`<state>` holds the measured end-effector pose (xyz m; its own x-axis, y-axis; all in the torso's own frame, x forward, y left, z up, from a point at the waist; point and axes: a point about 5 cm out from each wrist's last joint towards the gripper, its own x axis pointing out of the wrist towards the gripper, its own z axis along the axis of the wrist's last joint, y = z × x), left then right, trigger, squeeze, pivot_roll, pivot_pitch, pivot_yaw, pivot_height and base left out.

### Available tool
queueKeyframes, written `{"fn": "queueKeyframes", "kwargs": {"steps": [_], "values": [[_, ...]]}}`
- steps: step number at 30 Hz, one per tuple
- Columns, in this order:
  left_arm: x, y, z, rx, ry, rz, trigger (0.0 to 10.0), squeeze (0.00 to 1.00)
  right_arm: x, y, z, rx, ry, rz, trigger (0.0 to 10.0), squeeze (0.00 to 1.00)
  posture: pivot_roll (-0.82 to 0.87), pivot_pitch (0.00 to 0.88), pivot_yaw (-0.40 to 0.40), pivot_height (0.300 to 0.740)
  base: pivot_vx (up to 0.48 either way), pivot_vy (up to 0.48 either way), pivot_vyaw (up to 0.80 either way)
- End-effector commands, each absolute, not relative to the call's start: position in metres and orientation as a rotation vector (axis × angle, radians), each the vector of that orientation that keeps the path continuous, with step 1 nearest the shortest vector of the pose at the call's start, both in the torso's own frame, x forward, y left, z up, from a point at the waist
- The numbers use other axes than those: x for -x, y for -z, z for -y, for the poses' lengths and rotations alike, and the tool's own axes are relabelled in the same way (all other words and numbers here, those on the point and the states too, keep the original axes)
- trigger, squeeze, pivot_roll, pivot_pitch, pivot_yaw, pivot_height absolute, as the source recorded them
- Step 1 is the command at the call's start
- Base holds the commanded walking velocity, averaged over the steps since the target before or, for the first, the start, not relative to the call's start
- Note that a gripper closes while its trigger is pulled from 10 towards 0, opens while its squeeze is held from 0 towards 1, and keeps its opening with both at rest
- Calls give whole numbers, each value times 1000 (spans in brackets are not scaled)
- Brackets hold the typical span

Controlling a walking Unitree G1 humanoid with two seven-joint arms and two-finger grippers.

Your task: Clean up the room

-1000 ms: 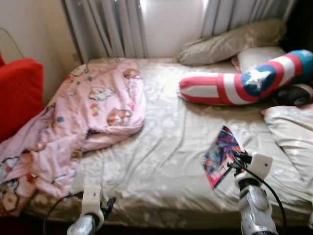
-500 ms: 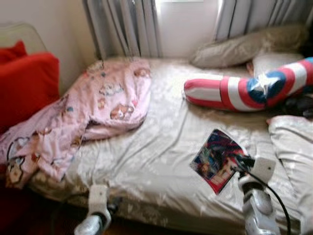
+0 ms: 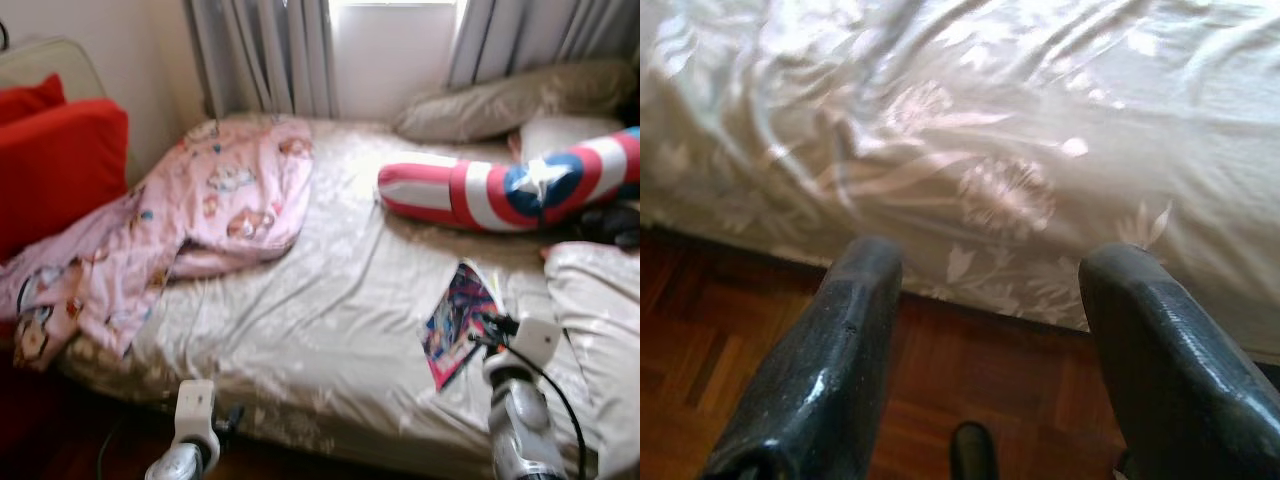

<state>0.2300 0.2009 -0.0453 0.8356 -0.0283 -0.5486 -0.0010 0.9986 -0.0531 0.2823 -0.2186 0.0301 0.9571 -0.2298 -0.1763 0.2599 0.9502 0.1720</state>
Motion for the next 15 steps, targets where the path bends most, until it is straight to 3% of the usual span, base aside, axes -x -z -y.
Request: {"fn": "queueKeyframes", "kwargs": {"steps": [1, 8, 12, 15], "values": [[-231, 45, -202, 37, 20, -584, 10000, 0, -287, -38, 222, -197, 262, -123, 10000, 0, 14, 0, 10, 740, 345, 0, -681], [-231, 44, -202, 38, 17, -581, 10000, 0, -289, -39, 221, -203, 266, -119, 10000, 0, 16, 0, 8, 740, 346, 0, -589], [-232, 44, -203, 37, 13, -577, 10000, 0, -290, -40, 220, -199, 265, -111, 10000, 0, 19, 0, 6, 740, 315, 0, 0], [-232, 44, -203, 35, 8, -577, 10000, 0, -291, -40, 220, -197, 264, -110, 10000, 0, 20, 0, 6, 740, 0, 0, 0]]}}
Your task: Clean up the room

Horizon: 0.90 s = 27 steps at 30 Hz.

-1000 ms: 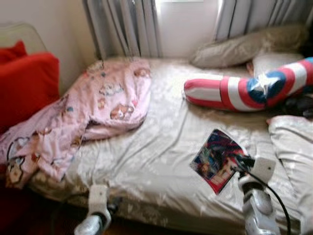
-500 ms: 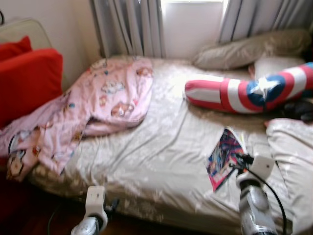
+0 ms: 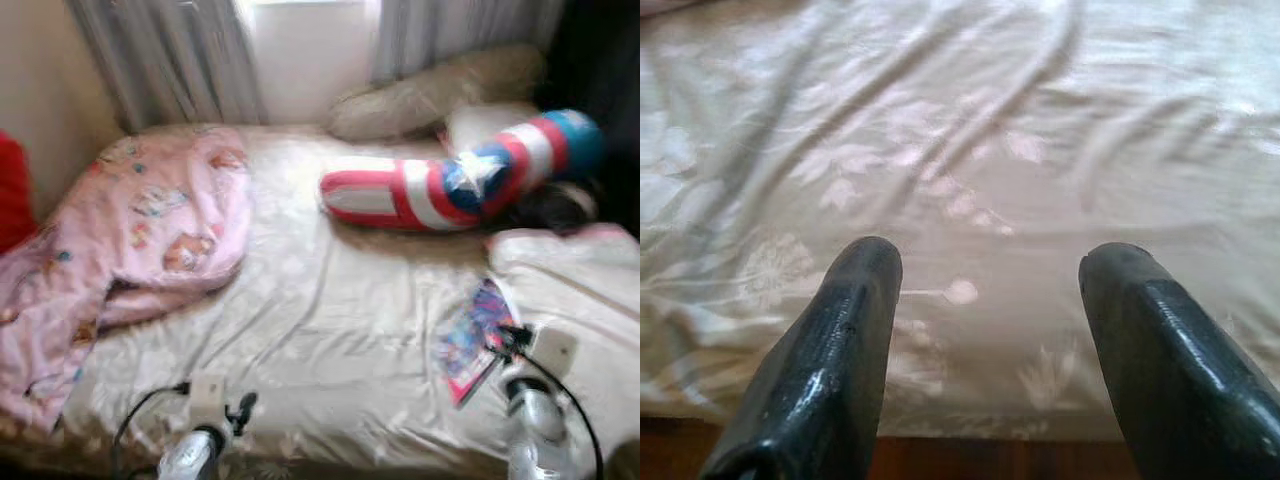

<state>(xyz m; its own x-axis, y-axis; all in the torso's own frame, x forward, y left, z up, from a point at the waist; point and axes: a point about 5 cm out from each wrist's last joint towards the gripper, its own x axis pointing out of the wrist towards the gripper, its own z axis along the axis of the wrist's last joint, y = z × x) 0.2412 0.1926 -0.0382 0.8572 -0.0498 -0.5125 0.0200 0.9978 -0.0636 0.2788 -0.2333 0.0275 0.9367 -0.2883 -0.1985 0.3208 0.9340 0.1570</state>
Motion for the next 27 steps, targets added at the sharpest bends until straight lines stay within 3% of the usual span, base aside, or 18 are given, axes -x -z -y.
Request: {"fn": "queueKeyframes", "kwargs": {"steps": [1, 18, 27], "values": [[-231, 44, -203, 34, 7, -578, 10000, 0, -291, -40, 220, -197, 264, -110, 10000, 0, 20, 0, 6, 740, 0, 0, 0], [-230, 44, -206, 12, 8, -579, 10000, 0, -292, -39, 219, -203, 261, -112, 10000, 0, 23, 0, 6, 740, 0, 0, 0], [-230, 44, -205, 10, 14, -574, 10000, 0, -292, -38, 219, -206, 258, -122, 10000, 0, 23, 0, 9, 740, 0, -300, 0]]}}
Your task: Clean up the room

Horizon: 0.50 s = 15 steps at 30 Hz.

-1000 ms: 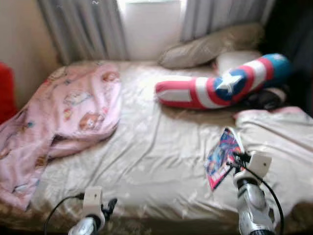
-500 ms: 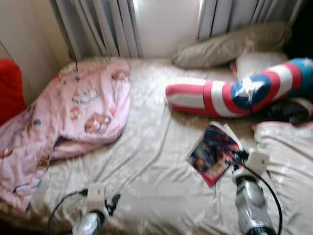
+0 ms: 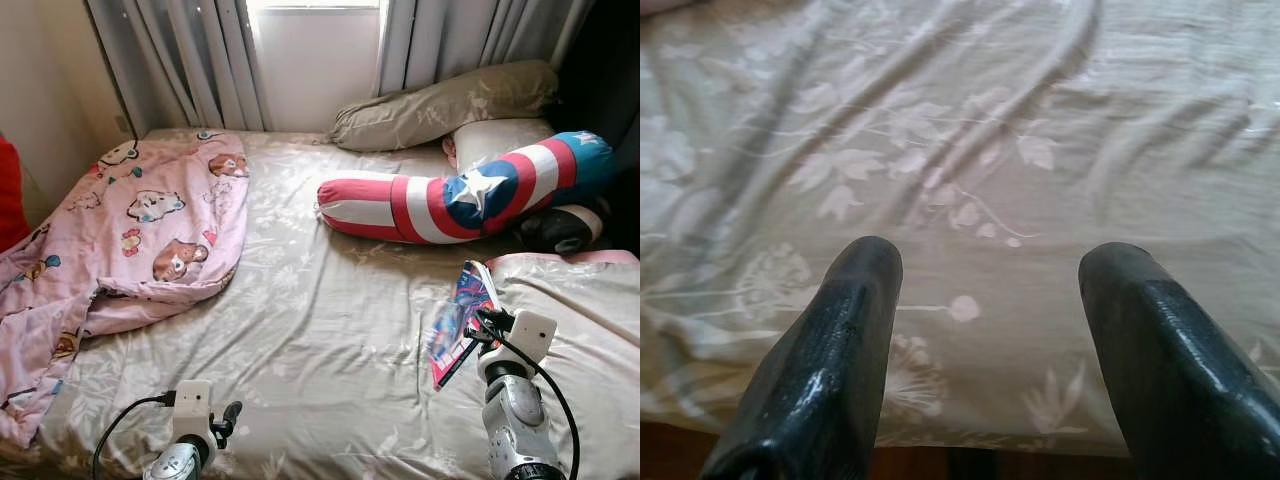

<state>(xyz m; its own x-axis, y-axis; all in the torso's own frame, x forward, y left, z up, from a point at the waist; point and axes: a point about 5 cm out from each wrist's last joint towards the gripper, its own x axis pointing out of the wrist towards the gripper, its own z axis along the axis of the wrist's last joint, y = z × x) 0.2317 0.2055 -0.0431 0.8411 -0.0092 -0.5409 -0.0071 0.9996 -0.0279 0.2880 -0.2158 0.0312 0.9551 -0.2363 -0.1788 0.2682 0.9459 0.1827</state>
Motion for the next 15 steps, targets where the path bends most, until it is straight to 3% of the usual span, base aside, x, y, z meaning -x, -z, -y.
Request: {"fn": "queueKeyframes", "kwargs": {"steps": [1, 10, 15], "values": [[-230, 44, -205, 10, 14, -574, 10000, 0, -292, -38, 219, -206, 258, -122, 10000, 0, 23, 0, 9, 740, 0, -315, 0], [-231, 44, -203, 15, 13, -574, 10000, 0, -291, -35, 216, -210, 245, -137, 10000, 0, 22, 0, 8, 740, 0, -297, 0], [-232, 43, -204, 19, 7, -564, 10000, 0, -291, -36, 214, -222, 235, -127, 10000, 0, 22, 0, 8, 740, 0, 0, 0]]}}
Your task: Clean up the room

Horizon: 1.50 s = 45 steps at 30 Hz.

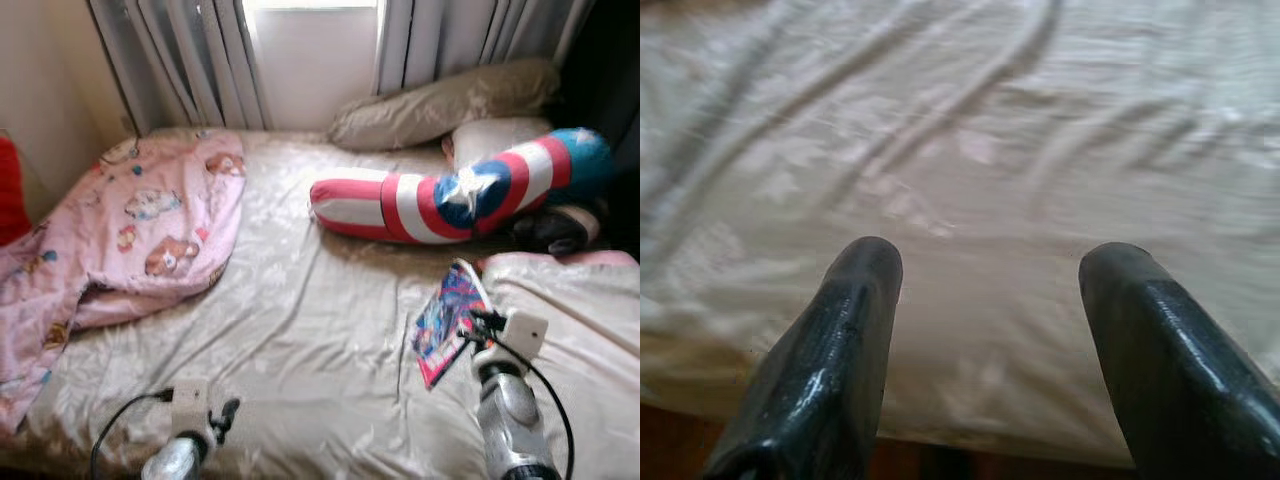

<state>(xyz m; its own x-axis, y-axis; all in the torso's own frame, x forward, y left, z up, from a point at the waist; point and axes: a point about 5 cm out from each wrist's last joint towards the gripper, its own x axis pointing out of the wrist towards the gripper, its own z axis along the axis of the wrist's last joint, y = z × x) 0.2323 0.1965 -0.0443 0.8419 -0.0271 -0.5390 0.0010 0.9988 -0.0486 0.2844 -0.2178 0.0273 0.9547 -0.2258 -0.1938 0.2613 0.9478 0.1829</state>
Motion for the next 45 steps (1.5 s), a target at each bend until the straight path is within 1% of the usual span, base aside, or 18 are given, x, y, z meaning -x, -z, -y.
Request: {"fn": "queueKeyframes", "kwargs": {"steps": [1, 14, 17, 22, 25, 28, 34, 36, 41, 45], "values": [[-233, 42, -204, 19, 8, -561, 10000, 0, -291, -37, 214, -225, 233, -122, 10000, 0, 22, 0, 8, 740, 0, 0, 0], [-263, 15, -193, 35, 49, -380, 10000, 0, -292, -38, 207, -266, 181, -107, 10000, 0, 19, 0, 16, 740, 0, 0, 0], [-268, 8, -195, 25, 18, -333, 10000, 0, -292, -38, 198, -289, 116, -102, 10000, 0, 14, 0, 20, 740, 0, 0, 0], [-274, -3, -198, 27, 0, -256, 10000, 0, -292, -38, 192, -307, 71, -103, 10000, 0, 7, 0, 25, 740, 0, 0, 0], [-276, -6, -199, 28, 1, -240, 10000, 0, -292, -38, 192, -308, 72, -103, 10000, 0, 10, 0, 24, 740, 0, 0, 0], [-277, -7, -199, 42, 6, -236, 10000, 0, -291, -36, 193, -309, 76, -111, 10000, 0, 13, 0, 24, 740, 0, 0, 0], [-276, -5, -198, 42, 10, -252, 10000, 0, -290, -35, 196, -316, 107, -114, 10000, 0, 9, 0, 22, 740, 0, 450, 0], [-276, -5, -197, 38, 20, -250, 10000, 0, -289, -34, 205, -325, 168, -112, 10000, 0, 13, 0, 21, 740, 0, 0, 0], [-275, -4, -197, 37, 25, -249, 10000, 0, -289, -34, 213, -356, 232, -110, 10000, 0, 15, 0, 21, 740, 0, 0, 0], [-275, -5, -197, 37, 26, -246, 10000, 0, -289, -35, 215, -353, 246, -106, 10000, 0, 15, 0, 22, 740, 0, 0, 0]]}}
